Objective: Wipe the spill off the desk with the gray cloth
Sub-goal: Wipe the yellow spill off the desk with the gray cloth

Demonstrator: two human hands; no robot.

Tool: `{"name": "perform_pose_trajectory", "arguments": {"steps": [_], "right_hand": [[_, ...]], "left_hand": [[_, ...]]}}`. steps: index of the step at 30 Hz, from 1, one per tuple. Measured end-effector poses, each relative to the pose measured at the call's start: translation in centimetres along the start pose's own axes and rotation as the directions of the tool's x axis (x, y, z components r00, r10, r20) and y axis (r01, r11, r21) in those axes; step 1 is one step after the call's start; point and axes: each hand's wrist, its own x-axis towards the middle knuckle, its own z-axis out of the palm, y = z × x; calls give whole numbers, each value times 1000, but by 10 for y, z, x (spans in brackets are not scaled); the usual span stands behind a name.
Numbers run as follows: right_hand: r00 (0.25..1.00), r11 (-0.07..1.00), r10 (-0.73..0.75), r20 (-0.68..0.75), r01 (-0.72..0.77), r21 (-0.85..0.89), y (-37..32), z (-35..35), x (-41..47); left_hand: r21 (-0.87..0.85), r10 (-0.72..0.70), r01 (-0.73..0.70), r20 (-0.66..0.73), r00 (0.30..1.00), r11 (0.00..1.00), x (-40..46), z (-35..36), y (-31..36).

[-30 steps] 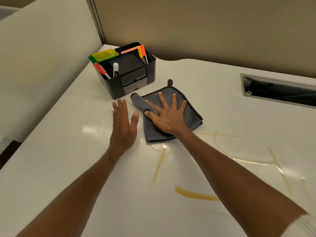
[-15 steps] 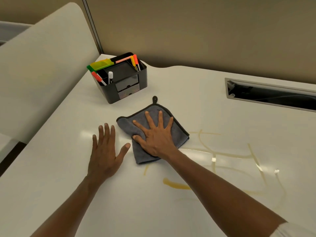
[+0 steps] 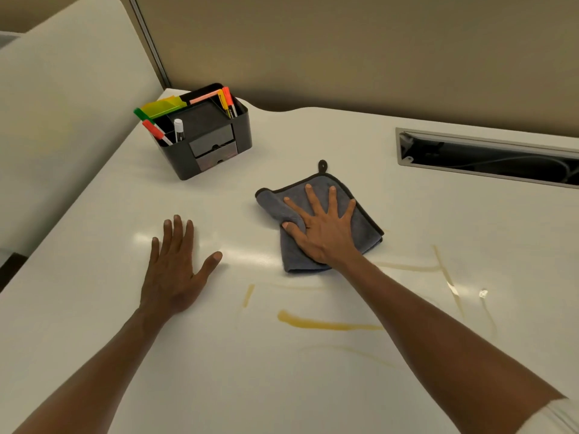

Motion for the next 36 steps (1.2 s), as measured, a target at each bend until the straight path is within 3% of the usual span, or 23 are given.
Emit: {"name": "perform_pose_trajectory", "arguments": {"steps": [11,19,28,36], "right_hand": [[981,981,193,34,-193,-3,103,-22,-42],[924,925,380,29,-381,0,144,-28,-103],[844,843,534,53,-537,39,107,-21,-136],[904,904,424,48,-426,45,28,-10,-108]], "left_hand": [[-37,-12,11,-22,1000,999,-2,-1,0],[-90,-6,2,-40,999,996,-4,-4,4],[-81,5,-8,-43,999,997,-3,-3,5],[-170,30,-39,-58,998,985,-2,-1,-1]]}}
